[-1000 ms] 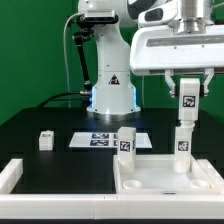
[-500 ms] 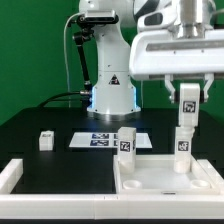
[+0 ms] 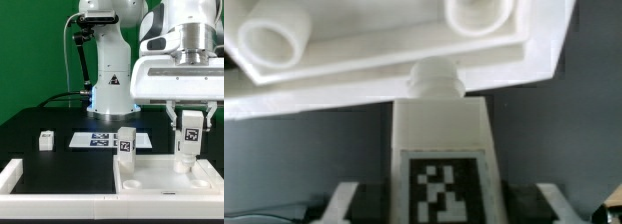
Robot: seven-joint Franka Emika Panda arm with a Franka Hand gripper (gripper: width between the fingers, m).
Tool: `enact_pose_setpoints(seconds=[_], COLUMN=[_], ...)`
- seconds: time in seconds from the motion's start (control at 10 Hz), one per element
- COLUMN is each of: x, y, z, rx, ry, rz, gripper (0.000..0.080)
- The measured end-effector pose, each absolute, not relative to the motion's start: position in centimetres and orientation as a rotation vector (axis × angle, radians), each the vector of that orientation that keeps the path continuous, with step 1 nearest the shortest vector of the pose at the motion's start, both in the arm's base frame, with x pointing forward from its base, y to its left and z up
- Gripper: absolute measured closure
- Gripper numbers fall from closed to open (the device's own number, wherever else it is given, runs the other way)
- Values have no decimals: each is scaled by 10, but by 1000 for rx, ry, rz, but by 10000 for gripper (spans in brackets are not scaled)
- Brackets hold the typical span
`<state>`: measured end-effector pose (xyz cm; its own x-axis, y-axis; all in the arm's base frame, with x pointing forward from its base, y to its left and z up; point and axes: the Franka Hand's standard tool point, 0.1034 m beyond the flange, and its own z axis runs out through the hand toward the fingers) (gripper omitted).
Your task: Assemble square table
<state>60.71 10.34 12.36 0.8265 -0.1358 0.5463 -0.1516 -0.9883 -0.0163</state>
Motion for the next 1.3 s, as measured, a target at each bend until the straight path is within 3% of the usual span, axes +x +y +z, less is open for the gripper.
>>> enact_pose_setpoints(seconds=[0.3,0.8,1.3], x=[607,607,603], y=[102,125,124], z=[122,92,84], rx=[2969,2958,2951], ry=[-207,-214,-158], rz=[888,936,913], gripper=[509,509,509])
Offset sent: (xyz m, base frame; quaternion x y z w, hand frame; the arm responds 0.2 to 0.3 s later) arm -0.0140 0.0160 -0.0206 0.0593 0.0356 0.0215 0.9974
